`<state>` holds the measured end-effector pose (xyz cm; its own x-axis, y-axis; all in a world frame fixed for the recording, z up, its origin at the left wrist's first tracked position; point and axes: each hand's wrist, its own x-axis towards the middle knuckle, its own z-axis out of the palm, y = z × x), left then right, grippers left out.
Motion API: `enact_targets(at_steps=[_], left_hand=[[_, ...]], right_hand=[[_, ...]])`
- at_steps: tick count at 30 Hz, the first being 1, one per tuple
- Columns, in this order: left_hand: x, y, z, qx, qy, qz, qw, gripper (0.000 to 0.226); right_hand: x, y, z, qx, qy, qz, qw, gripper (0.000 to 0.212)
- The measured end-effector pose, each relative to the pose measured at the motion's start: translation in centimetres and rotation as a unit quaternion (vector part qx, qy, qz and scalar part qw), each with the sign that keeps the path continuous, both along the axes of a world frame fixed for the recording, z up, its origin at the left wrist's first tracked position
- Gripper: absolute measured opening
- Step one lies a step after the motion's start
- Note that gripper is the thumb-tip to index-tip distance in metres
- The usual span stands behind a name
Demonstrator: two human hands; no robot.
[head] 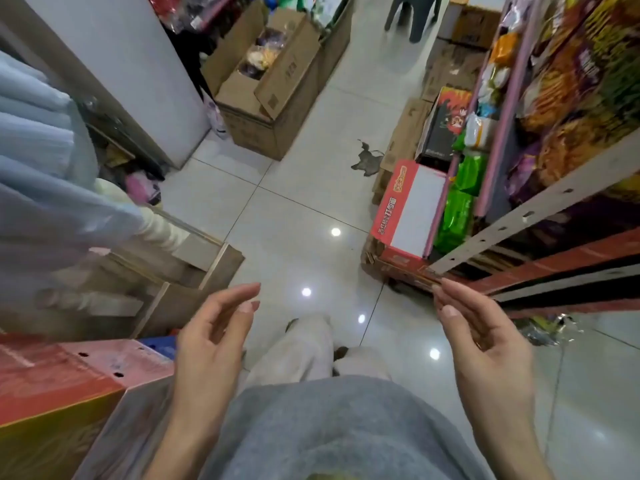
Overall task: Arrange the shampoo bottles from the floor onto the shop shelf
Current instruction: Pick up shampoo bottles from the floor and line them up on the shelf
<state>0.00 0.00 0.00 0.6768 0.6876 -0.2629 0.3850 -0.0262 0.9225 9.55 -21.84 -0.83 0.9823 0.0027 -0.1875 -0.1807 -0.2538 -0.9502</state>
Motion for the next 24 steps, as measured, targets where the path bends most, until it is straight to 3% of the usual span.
enact_targets(at_steps=[8, 24], left_hand=[[6.5, 3.8, -1.6, -0.043, 0.003, 0.004, 0.999, 0.024], [30.1, 22.9, -0.8, -0.055, -0.018, -0.07, 0.996, 0.019]], right_hand=[[8.2, 4.7, -0.9, 0.02, 0.01, 0.032, 0.999, 0.031], [25.7, 20.5, -1.1, -0.032, 0.062, -0.037, 0.997, 0.036]])
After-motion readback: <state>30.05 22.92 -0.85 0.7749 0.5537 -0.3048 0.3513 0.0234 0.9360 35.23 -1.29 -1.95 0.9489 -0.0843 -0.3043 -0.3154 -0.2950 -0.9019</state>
